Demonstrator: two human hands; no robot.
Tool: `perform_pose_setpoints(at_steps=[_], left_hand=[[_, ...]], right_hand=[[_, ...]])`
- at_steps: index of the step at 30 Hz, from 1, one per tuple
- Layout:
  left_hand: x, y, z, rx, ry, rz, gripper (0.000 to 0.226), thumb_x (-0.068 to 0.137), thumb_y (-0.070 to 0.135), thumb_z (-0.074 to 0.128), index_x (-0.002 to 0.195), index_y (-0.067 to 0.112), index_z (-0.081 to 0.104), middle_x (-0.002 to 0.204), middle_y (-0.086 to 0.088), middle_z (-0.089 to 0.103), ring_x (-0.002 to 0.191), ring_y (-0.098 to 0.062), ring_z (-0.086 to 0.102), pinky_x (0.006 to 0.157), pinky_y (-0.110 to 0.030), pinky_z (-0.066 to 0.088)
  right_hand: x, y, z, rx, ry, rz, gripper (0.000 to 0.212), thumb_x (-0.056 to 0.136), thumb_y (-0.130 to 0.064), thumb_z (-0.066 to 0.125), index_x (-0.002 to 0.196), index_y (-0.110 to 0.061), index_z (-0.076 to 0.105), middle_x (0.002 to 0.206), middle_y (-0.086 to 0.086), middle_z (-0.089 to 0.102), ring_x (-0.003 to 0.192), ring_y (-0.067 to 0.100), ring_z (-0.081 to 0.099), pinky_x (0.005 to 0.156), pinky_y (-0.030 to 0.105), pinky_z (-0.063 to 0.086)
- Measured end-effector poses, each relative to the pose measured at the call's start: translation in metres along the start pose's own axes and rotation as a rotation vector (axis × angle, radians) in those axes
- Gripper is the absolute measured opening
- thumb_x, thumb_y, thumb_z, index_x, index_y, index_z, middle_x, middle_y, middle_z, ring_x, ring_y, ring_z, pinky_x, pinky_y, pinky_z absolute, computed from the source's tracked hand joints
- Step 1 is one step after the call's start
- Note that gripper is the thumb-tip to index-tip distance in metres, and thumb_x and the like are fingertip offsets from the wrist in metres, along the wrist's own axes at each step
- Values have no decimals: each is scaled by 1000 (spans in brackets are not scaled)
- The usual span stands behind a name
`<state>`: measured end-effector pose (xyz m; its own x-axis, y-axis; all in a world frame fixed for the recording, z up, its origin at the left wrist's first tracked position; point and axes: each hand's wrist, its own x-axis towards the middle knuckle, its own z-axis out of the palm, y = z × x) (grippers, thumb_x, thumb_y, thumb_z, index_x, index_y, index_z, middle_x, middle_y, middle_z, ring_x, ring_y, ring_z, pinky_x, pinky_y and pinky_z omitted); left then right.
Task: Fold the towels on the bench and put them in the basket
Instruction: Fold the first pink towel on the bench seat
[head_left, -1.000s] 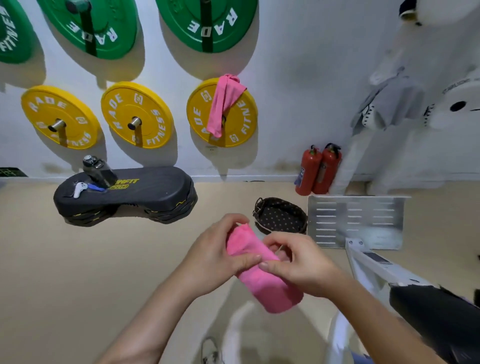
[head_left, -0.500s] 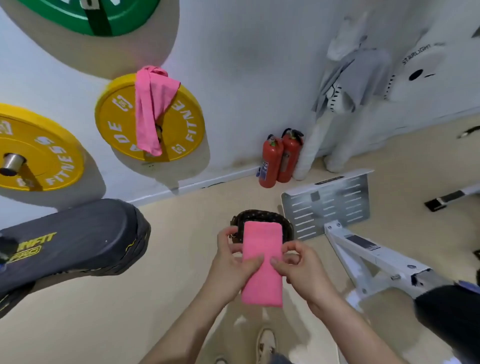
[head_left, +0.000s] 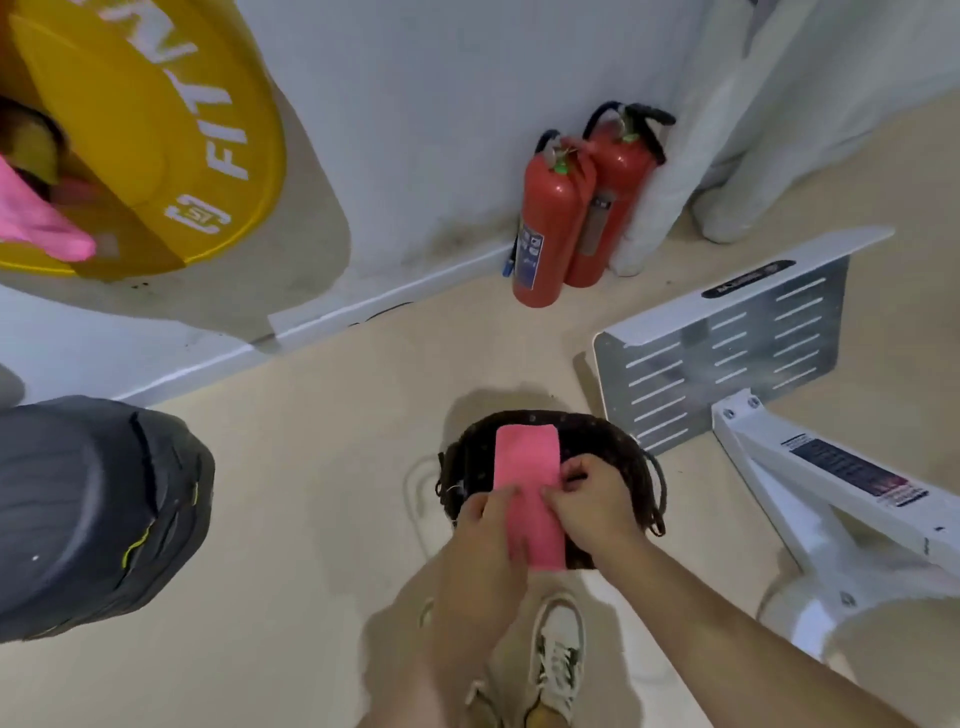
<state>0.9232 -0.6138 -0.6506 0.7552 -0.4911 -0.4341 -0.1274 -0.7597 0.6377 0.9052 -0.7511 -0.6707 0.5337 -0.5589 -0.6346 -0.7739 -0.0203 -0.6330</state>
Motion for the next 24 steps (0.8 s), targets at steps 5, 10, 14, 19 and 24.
perform_pose_setpoints(at_steps=[5, 10, 14, 19, 24], left_hand=[[85, -72, 65, 484, 27, 180, 37, 70, 11, 70, 106, 14, 64, 109, -5, 63, 88, -26, 59, 68, -38, 55], [117, -102, 96, 755, -51, 339, 24, 69, 21, 52, 76, 14, 74, 76, -1, 67, 74, -24, 59, 65, -38, 50], [138, -103, 99, 882, -212, 294, 21, 67, 31, 70, 79, 15, 75, 90, -7, 68, 86, -26, 56, 72, -39, 45], [155, -100, 102, 1009, -278, 324, 44, 97, 26, 41, 140, 16, 38, 149, -25, 24, 129, -37, 30, 105, -46, 23], [167, -105, 105, 1013, -181, 323, 38, 99, 27, 34, 131, 8, 34, 147, -24, 27, 125, -37, 36, 104, -44, 27]], right_hand=[[110, 52, 68, -144, -2, 0, 16, 79, -16, 70, 84, -22, 56, 82, -2, 63, 74, 14, 60, 57, 24, 41], [153, 91, 112, -215, -24, 50, 17, 76, -15, 68, 81, -26, 56, 77, -2, 66, 75, 17, 63, 63, 28, 49], [166, 104, 118, -267, -4, 59, 18, 75, -32, 70, 78, -23, 55, 74, -2, 65, 75, 19, 63, 67, 29, 49], [151, 106, 101, -182, 115, -130, 21, 81, -6, 59, 98, -18, 61, 85, -2, 61, 76, 12, 57, 74, 22, 47], [125, 117, 103, 60, -162, -22, 50, 87, 2, 46, 118, -36, 55, 111, -6, 65, 101, 12, 63, 91, 35, 53]])
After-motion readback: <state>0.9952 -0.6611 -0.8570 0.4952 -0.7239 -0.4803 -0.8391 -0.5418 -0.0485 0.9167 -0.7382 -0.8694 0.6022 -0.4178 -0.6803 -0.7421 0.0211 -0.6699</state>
